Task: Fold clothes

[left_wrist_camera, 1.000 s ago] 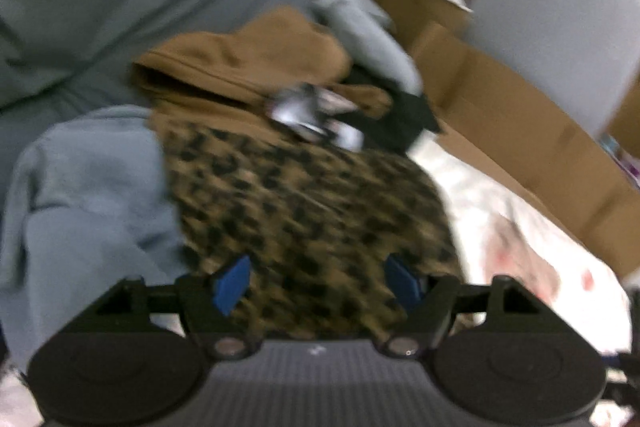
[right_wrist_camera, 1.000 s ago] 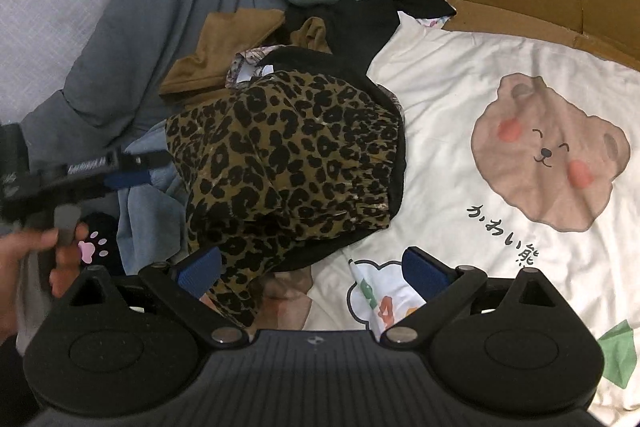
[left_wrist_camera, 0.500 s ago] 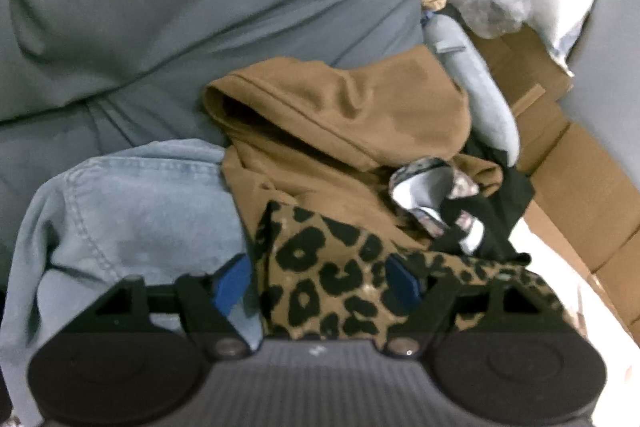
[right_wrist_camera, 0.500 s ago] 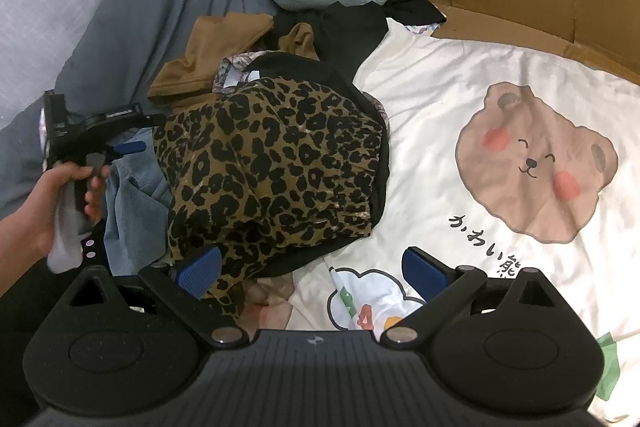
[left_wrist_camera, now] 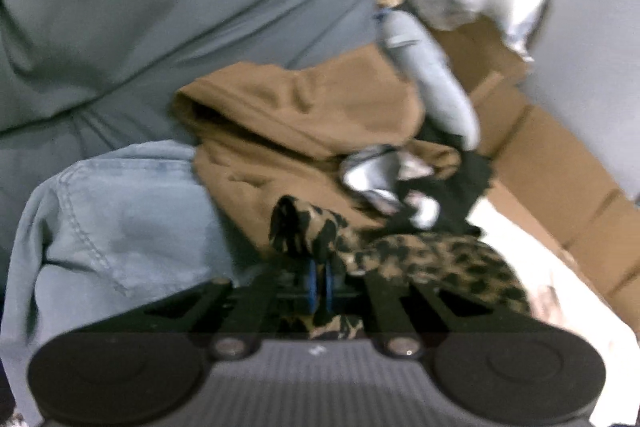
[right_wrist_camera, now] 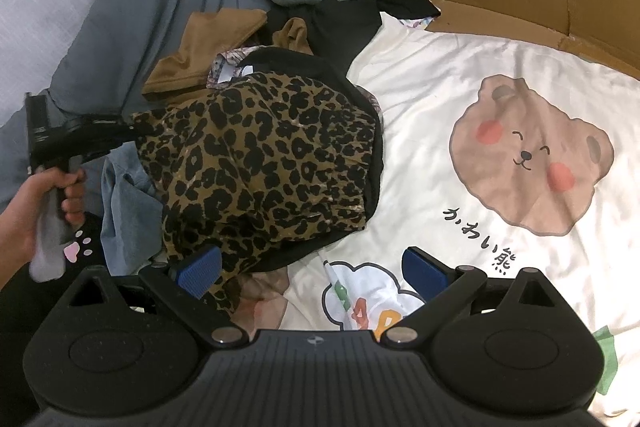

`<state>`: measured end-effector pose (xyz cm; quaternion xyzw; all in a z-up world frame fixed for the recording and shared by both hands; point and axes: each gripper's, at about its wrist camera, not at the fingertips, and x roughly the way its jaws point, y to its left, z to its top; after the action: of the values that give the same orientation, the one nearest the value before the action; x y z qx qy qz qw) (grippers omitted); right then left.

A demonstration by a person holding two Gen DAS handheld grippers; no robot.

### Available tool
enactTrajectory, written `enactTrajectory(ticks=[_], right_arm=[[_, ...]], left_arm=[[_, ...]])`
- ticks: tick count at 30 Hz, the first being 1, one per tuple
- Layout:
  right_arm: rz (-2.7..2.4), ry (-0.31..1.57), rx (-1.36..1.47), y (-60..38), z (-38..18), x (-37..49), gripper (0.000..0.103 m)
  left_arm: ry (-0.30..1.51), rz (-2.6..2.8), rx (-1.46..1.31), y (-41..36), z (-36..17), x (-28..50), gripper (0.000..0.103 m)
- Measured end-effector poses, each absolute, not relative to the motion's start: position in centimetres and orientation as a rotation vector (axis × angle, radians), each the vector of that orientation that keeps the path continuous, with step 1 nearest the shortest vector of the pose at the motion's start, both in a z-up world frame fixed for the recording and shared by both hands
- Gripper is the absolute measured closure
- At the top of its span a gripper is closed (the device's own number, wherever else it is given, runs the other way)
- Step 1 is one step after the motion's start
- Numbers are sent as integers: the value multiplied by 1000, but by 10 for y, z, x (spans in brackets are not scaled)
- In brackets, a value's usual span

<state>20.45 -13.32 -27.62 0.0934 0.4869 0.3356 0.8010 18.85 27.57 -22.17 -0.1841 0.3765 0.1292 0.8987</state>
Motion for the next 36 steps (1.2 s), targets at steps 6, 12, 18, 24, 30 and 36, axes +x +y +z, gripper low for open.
enactTrajectory(ticks=[6, 12, 18, 24, 30, 36], right_arm=[[731, 1026, 231, -134, -262, 207, 7], [745, 1013, 277, -135, -248, 215, 8], [757, 1013, 343, -133, -241, 228, 12], [776, 1018, 373, -124, -235, 237, 16], [784, 1058, 340, -112, -235, 238, 23], [772, 1141, 340, -112, -253, 238, 56]], left_arm=[[764, 102, -413, 231, -202, 172, 99], [778, -43, -410, 181, -199, 165, 99], [801, -169, -371, 135, -206, 160, 99], [814, -277, -316, 95, -215, 152, 99], [818, -359, -273, 61, -225, 140, 99], [821, -411, -254, 42, -229, 131, 100]])
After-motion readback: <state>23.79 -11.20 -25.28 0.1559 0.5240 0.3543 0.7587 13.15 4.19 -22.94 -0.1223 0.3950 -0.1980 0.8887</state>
